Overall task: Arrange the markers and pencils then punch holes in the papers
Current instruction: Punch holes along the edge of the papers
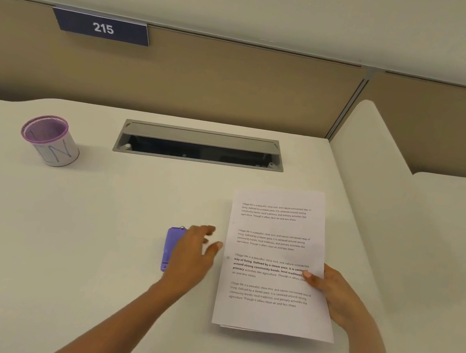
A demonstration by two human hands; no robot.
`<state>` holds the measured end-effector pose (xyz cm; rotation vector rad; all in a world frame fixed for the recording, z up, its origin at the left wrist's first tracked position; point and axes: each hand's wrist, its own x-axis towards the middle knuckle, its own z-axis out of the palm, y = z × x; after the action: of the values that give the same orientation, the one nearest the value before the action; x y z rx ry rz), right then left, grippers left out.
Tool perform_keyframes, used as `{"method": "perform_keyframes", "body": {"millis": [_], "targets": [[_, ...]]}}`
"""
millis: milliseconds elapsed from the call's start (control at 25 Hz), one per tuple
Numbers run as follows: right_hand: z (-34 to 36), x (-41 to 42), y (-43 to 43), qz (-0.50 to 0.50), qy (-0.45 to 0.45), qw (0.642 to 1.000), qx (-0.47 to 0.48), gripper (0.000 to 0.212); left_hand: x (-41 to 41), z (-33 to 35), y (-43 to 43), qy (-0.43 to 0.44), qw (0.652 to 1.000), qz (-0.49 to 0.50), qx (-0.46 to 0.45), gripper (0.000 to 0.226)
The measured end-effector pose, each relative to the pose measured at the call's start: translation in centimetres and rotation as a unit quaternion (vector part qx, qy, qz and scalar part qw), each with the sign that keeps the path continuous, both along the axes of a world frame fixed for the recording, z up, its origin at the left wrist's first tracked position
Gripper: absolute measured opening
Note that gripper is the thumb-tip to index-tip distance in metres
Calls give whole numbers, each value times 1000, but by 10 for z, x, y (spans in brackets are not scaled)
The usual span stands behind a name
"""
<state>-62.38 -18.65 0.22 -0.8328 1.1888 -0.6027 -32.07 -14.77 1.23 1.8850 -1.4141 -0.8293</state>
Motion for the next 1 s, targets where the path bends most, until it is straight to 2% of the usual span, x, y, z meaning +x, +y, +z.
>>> {"method": "perform_keyframes", "body": {"millis": [80, 160, 240, 400, 520, 760, 1000], "targets": [[5, -12, -12, -11, -6, 1000, 7, 52, -26, -3, -16, 104, 987, -15, 118, 45], [9, -24, -24, -10, 7, 1000, 12, 42, -47, -10, -32, 196, 962, -14, 190, 39], [13, -33, -37, -4, 13, 1000, 15, 41, -60, -20, -47, 256, 944, 6, 207, 31], [15, -49, -61, -4, 45, 999, 24, 39, -81, -33, -72, 273, 940, 18, 205, 23], [12, -57, -78, -4, 64, 998, 24, 37, -93, -32, -89, 249, 945, 21, 212, 21], [3, -73, -110, -20, 92, 995, 40, 38, -121, -25, -125, 121, 976, 12, 179, 8], [2, -81, -137, -43, 211, 976, 23, 41, -144, -21, -146, 47, 983, -29, 177, 10]]}}
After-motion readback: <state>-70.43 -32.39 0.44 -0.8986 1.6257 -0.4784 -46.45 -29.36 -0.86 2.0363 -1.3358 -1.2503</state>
